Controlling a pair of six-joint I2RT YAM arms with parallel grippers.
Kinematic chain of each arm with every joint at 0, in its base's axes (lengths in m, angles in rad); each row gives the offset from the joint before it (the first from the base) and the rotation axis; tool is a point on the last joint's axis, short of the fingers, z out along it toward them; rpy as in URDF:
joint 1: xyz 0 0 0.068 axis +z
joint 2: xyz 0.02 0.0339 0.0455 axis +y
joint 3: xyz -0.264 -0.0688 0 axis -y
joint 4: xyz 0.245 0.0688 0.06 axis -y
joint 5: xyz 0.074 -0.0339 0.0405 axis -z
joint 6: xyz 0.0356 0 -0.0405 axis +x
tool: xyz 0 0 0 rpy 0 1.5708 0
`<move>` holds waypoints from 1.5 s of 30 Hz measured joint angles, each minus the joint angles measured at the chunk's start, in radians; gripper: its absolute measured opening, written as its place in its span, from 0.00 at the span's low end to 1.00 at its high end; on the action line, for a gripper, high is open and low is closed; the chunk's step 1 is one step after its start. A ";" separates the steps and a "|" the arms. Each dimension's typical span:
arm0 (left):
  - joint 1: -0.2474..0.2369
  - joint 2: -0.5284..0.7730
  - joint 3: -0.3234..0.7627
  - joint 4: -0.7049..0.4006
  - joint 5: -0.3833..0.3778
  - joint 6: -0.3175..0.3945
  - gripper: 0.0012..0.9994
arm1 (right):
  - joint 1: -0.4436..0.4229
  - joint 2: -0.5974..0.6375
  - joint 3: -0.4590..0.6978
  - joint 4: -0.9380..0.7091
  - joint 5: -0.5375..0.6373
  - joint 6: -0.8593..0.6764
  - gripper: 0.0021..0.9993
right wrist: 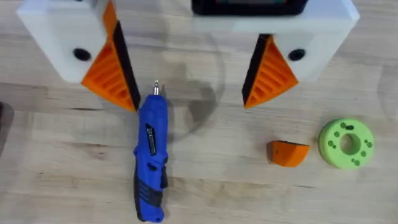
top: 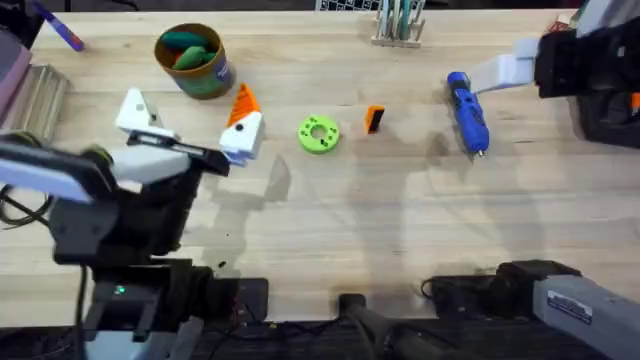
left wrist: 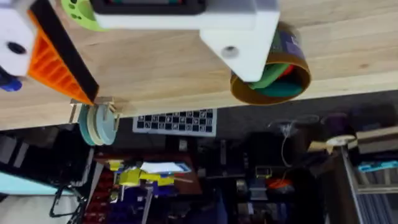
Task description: Pick up the gripper from the table and insert it into the empty holder that is missing its gripper. Then pick up a screw, insert it into the mounting hole, and use the screwdriver to tighten it. Finally, clean up the table by picking up the vegetable and placing it into the bucket.
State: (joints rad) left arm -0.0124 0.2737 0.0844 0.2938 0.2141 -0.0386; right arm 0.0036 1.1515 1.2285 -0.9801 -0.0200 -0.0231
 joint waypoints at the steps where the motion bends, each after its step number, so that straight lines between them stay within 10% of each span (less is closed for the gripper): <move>1: 0.000 -0.018 -0.021 0.015 0.001 0.000 0.99 | 0.000 0.000 0.000 0.000 0.000 0.000 0.99; 35: 0.061 -0.268 -0.078 -0.030 0.009 0.000 0.99 | 0.000 0.000 0.000 0.000 0.000 0.000 0.99; 45: 0.062 -0.269 -0.078 -0.133 0.234 0.000 0.99 | 0.000 0.000 0.000 0.000 0.000 0.000 0.99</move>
State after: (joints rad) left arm 0.0494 0.0051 0.0063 0.1608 0.4484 -0.0383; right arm 0.0036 1.1512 1.2285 -0.9802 -0.0200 -0.0231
